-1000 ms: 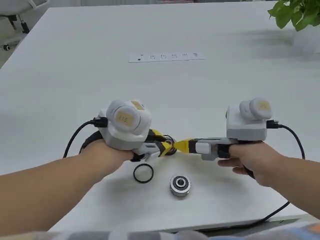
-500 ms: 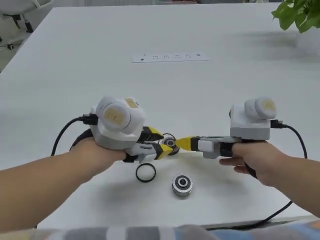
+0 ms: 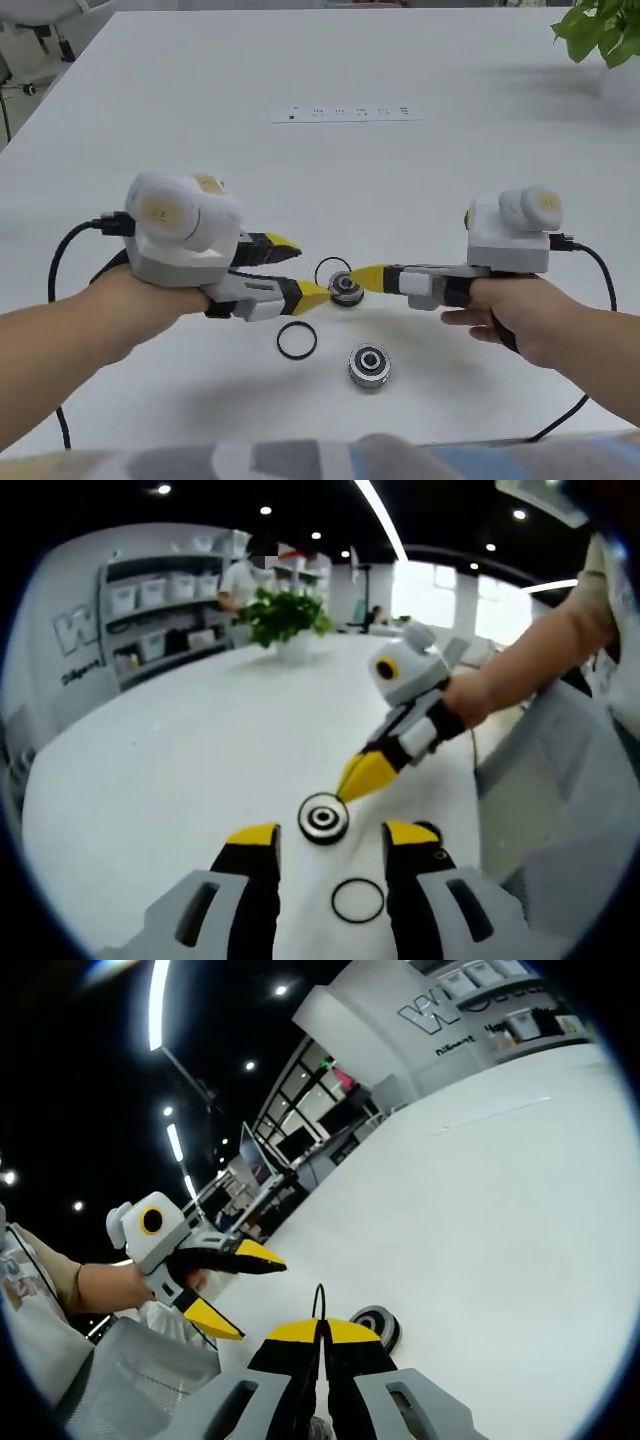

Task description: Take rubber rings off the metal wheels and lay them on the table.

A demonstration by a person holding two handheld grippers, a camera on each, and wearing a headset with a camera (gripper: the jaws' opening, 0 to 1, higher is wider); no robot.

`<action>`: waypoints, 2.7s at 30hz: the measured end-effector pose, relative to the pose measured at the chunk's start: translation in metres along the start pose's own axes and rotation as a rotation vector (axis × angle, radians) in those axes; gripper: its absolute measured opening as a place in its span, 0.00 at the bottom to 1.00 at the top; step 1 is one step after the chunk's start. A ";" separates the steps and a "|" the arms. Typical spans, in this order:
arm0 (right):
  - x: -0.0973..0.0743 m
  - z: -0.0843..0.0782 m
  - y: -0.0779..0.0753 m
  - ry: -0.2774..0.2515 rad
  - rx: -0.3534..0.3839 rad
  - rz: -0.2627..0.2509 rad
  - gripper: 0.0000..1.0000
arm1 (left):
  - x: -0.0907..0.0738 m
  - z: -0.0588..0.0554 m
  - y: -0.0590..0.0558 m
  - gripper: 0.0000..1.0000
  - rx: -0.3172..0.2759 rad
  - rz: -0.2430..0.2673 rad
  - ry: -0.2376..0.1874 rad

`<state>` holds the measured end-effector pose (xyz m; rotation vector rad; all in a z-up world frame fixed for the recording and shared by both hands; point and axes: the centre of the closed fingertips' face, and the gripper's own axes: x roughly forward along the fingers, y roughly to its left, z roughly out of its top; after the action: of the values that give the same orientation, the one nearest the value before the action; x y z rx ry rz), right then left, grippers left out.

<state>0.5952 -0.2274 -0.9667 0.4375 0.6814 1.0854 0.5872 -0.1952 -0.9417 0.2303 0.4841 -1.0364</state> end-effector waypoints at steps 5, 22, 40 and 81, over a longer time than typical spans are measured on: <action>0.003 0.000 0.010 0.006 0.003 0.024 0.00 | -0.015 0.000 -0.004 0.48 -0.010 0.002 -0.017; 0.016 -0.015 0.033 0.080 0.047 0.081 0.00 | -0.058 -0.021 -0.008 0.61 -0.033 0.025 -0.025; 0.033 -0.049 0.035 0.234 0.122 0.082 0.00 | -0.076 -0.028 -0.004 0.64 -0.071 0.054 -0.051; 0.031 -0.068 0.021 0.305 0.088 -0.005 0.06 | -0.080 -0.040 -0.006 0.62 -0.100 0.058 -0.024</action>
<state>0.5434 -0.1904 -1.0107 0.3476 1.0015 1.1316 0.5378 -0.1206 -0.9376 0.1417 0.5034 -0.9550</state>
